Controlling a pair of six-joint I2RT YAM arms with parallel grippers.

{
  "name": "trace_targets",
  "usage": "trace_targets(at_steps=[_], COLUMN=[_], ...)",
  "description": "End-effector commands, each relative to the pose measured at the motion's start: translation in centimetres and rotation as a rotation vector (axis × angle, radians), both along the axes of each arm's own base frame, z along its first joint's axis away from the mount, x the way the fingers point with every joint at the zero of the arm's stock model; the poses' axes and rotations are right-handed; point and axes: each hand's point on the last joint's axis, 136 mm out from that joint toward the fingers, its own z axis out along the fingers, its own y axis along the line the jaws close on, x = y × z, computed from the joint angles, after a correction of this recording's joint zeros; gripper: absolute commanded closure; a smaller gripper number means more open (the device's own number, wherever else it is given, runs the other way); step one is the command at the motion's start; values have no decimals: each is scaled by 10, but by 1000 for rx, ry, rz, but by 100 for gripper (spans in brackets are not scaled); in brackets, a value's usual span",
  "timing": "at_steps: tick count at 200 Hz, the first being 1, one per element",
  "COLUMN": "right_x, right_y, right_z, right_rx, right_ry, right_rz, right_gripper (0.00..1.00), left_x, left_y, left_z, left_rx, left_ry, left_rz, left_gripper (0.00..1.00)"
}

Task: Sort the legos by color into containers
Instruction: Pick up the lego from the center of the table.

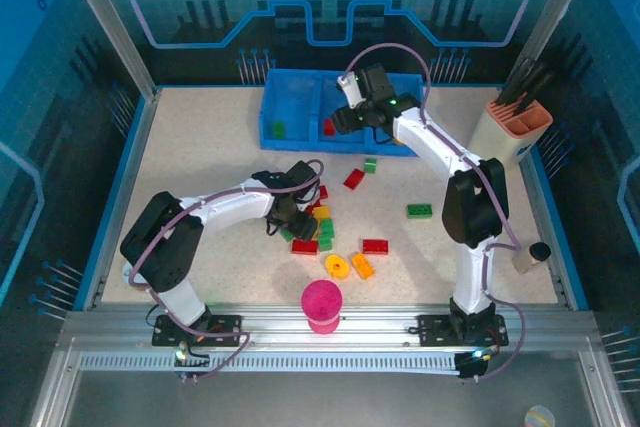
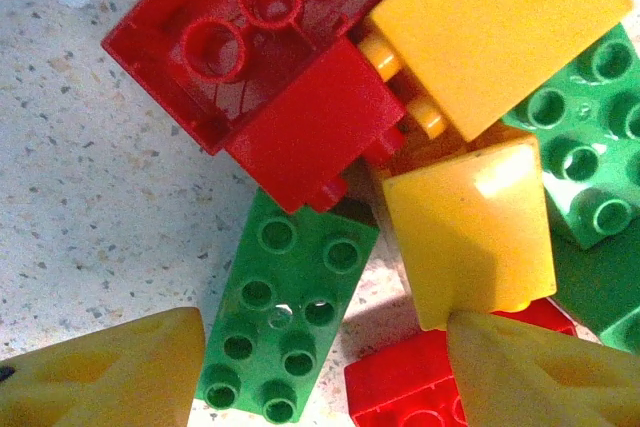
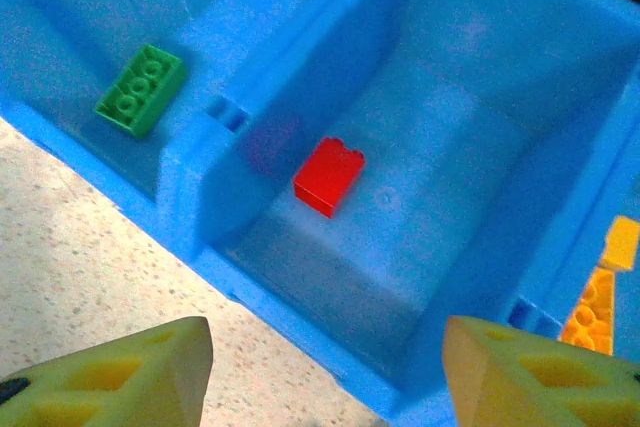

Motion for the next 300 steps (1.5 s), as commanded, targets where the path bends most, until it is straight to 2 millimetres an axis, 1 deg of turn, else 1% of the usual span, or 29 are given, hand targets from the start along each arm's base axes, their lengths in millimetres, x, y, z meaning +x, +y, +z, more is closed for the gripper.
trace_targets(at_steps=[1, 29, 45, 87, 101, 122, 136, 152, 174, 187, 201, 219, 231, 244, 251, 263, 272, 284, 300], right_x=[2, 2, 2, 0, 0, -1, -3, -6, -14, -22, -32, -47, -59, -74, -83, -101, -115, -133, -155], right_y=[-16, -20, -21, -22, -21, -23, -22, -22, -28, -32, -39, -49, -57, -65, -67, -71, -75, -78, -85], right_z=[13, 7, 4, 8, 9, 5, 2, 0, 4, 8, 14, 22, 24, 25, 23, 14, 8, -3, -18], right_rx=[-7, -19, -23, -25, -27, -34, -35, -41, -51, -59, -61, -64, -68, -63, -54, -43, -35, -24, -12], right_ry=[-25, -13, -7, -8, -14, -5, 1, 3, -4, -7, -11, -18, -15, -1, 14, 57, 90, 136, 190], right_rz=[-37, -50, -53, -60, -60, -66, -65, -65, -70, -71, -79, -95, -113, -131, -136, -138, -142, -153, -175], right_gripper=[36, 36, 36, 36, 36, 36, 36, 36, 36, 36, 36, 36, 36, 35, 35, 35, 35, 35, 35], left_x=[-36, -40, -39, -32, -31, -25, -18, -9, -4, 0, 4, 4, 1, 1, 1, 2, 3, 8, 21], left_y=[22, 26, 29, 32, 33, 31, 30, 21, 14, 7, 2, 2, 2, 2, 2, 5, 7, 10, 12], left_z=[-24, -23, -23, -28, -29, -27, -24, -20, -22, -21, -21, -27, -31, -32, -30, -26, -22, -12, 8], left_rx=[93, 99, 106, 125, 126, 120, 117, 76, 70, 45, 28, 41, 47, 50, 52, 60, 58, 50, 38], left_ry=[145, 144, 133, 137, 140, 127, 104, 81, 100, 96, 91, 118, 141, 148, 145, 136, 127, 103, 49], left_rz=[0, 4, 3, 4, 6, 5, 5, 4, -13, -21, -26, -24, -28, -26, -22, -12, -6, 5, 12], left_gripper=[32, 28, 27, 28, 30, 35, 35, 36, 40, 42, 47, 53, 57, 61, 65, 71, 73, 76, 77])
